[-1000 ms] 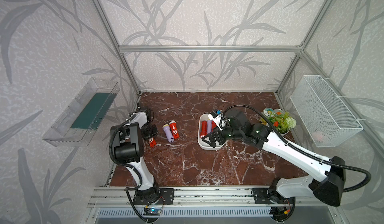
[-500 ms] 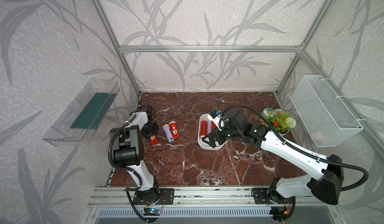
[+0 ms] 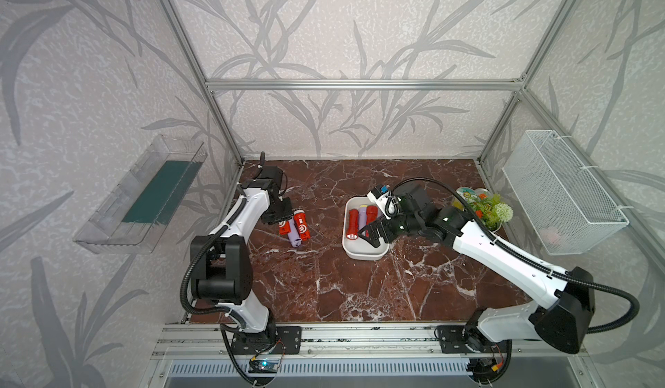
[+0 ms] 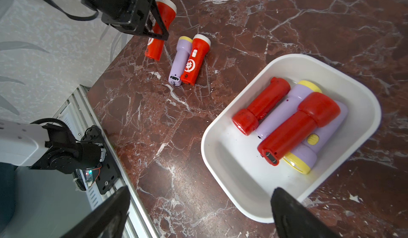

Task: Put the flashlights into the storage boxes
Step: Pick up the flashlight from the center of the board, then place the flashlight at the storage box.

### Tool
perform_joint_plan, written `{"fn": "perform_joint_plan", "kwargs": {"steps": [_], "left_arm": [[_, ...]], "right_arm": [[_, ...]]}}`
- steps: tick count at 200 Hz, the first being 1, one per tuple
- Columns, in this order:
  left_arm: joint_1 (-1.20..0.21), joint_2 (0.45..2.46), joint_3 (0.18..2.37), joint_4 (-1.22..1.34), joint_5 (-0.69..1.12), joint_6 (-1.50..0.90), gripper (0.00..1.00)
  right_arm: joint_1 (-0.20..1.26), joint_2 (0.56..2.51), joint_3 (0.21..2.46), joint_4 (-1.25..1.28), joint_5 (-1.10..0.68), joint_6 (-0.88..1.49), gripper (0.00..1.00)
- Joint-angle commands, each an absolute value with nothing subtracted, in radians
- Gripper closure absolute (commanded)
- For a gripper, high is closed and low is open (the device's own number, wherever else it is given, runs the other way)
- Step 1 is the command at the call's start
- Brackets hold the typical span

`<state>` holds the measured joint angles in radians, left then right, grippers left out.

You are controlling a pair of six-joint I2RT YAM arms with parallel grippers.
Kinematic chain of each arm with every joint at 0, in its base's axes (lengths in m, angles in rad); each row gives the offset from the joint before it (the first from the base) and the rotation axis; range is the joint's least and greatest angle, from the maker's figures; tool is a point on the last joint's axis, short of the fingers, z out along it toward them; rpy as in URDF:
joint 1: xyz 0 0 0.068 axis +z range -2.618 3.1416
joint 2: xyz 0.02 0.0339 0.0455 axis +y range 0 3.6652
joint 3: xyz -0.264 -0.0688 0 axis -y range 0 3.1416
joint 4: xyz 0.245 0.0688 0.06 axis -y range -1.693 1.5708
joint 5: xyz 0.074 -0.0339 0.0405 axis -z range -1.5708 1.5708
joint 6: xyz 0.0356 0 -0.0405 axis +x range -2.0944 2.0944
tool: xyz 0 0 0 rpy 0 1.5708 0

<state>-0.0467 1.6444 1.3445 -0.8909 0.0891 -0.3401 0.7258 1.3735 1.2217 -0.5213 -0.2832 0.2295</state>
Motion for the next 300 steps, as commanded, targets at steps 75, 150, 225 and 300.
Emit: {"fn": "perform_joint_plan", "kwargs": {"steps": [75,150,225,300], "left_arm": [[-0.337,1.754,1.607,-0.911,0.133,-0.424,0.86],[-0.538,2.058,1.908,-0.992,0.104,-0.377,0.86],[-0.623,2.141,1.935,-0.981,0.131,-0.389,0.86],[-0.633,2.100,1.812,-0.927,0.125,-0.417,0.87]], "right_arm": [[0.585,1.276,1.165,-0.606,-0.267,0.180,0.01],[0.539,1.224,1.117,-0.629,-0.267,0.180,0.01],[0.516,1.197,1.089,-0.639,-0.267,0.183,0.01],[0.514,1.207,1.089,-0.631,-0.278,0.190,0.01]]}}
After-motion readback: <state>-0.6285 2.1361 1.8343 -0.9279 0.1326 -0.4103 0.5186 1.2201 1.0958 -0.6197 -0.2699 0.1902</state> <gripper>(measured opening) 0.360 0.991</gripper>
